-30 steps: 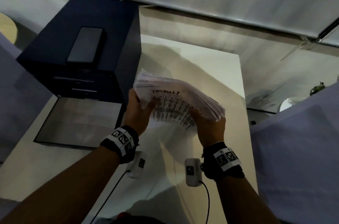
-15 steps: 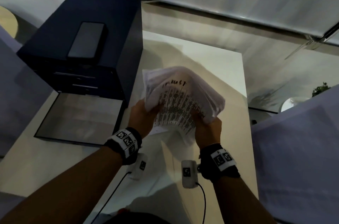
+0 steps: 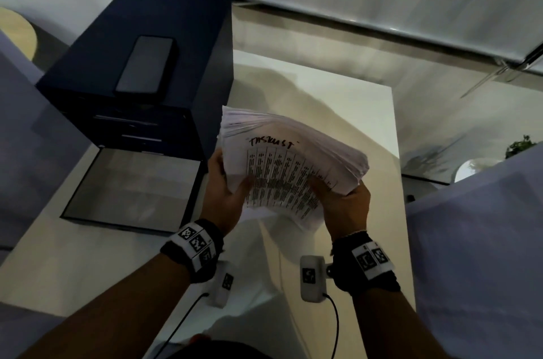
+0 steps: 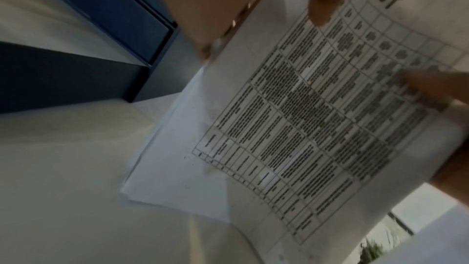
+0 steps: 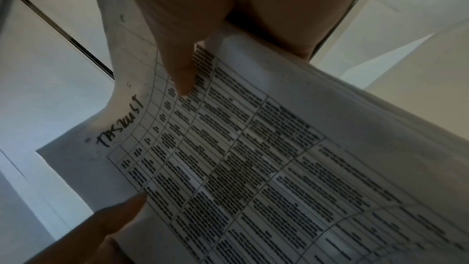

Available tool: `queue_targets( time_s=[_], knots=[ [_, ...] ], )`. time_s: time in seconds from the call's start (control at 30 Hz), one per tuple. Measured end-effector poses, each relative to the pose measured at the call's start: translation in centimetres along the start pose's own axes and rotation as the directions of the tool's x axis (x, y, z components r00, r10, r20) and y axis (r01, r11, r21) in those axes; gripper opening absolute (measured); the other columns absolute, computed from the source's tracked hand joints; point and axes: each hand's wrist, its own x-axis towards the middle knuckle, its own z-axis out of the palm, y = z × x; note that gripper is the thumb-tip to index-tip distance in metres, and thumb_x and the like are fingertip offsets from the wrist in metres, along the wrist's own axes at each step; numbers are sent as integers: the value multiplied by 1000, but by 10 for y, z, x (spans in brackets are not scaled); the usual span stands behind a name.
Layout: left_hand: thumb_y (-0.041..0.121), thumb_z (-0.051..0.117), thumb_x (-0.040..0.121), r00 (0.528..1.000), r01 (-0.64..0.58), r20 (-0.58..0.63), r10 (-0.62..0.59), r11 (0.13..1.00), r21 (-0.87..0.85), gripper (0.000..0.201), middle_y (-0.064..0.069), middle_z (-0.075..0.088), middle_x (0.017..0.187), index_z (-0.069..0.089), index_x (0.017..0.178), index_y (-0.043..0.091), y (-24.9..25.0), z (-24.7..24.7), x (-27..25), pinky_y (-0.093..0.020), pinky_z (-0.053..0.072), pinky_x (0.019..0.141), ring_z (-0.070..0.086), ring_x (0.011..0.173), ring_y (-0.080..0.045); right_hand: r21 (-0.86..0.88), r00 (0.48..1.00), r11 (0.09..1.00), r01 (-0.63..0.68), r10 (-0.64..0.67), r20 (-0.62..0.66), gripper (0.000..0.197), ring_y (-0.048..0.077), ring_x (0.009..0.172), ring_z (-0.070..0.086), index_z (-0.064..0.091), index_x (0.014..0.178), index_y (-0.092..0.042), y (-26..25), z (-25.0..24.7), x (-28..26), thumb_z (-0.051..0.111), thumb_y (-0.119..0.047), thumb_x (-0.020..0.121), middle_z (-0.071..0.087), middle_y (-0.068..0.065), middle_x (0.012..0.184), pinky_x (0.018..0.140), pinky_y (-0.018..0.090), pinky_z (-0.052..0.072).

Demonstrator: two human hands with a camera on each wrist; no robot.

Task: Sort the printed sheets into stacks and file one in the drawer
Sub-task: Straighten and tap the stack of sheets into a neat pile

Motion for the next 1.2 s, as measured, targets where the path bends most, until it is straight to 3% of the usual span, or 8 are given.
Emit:
queue_targets(
  time_s=[0.17, 0.37, 0.53, 0.63, 0.8, 1.0, 1.1, 1.2],
  knots=[
    [24, 65, 82, 991, 106, 85, -101, 993, -52, 73, -2, 53, 141, 34, 148, 24, 0, -13, 14, -50, 45, 105, 52, 129, -20, 2, 998, 999, 38, -39, 41, 36, -17, 73, 63, 68, 103, -8, 5, -3, -3, 79, 5, 72, 67, -12, 89, 65, 4, 49],
    [-7, 51, 83, 969, 180, 181, -165, 981, -70, 62, 8, 62, 118, 43, 136, 26, 0, -9, 18, -31, 54, 96, 63, 102, 4, -19, 993, 996, 91, -90, 74, 41, -22, 79, 60, 64, 108, -13, 5, -3, -4, 76, 7, 74, 65, -16, 95, 71, 0, 46],
    [-4, 58, 77, 955, 170, 257, -148, 983, -66, 83, 10, 55, 131, 29, 145, 33, -2, -15, 30, -25, 53, 89, 54, 123, -11, 36, 997, 999, 14, -17, 79, 33, -8, 80, 67, 69, 105, -8, 14, -4, 1, 76, 6, 75, 73, -22, 82, 70, 9, 52],
    [0, 69, 84, 939, 118, 304, -162, 980, 159, 82, 13, 51, 131, 24, 146, 31, -4, -18, 40, -28, 47, 98, 50, 123, -9, 30, 997, 1000, -5, 3, 80, 28, 2, 84, 70, 72, 101, -13, 18, -6, 2, 77, 0, 76, 75, -18, 86, 73, 18, 55],
    [14, 62, 93, 977, 41, 187, -101, 953, 302, 33, -1, 64, 117, 51, 124, 20, -8, -18, 55, -46, 49, 100, 60, 105, -8, 39, 999, 999, -18, 16, 49, 25, -3, 80, 68, 72, 98, -12, 4, -7, 8, 77, -1, 76, 74, -18, 81, 78, 27, 56],
    [17, 49, 98, 953, -295, 28, 303, 896, 332, 25, -13, 52, 121, 41, 122, 22, 4, 6, 31, -26, 44, 92, 50, 109, -14, 99, 990, 990, 103, -93, -103, 27, -3, 79, 68, 69, 102, 1, -18, -2, 6, 77, -3, 77, 72, -7, 89, 75, 22, 58],
    [22, 55, 97, 980, -197, 57, 188, 923, 332, 43, -4, 45, 129, 35, 135, 15, -14, 1, 22, -15, 39, 99, 45, 116, -6, 90, 993, 990, 107, -103, -56, 35, -6, 82, 67, 64, 104, -11, -20, -2, -2, 78, 3, 74, 70, -13, 92, 73, 14, 54],
    [52, 56, 89, 986, -163, 76, 147, 945, 285, 65, 1, 51, 135, 40, 138, 12, -17, -11, 26, 2, 36, 90, 51, 113, 4, 219, 989, 964, 149, -143, -44, 51, -2, 81, 67, 56, 113, -2, -29, -5, -1, 79, 5, 68, 72, -12, 86, 69, 13, 53]
  ],
)
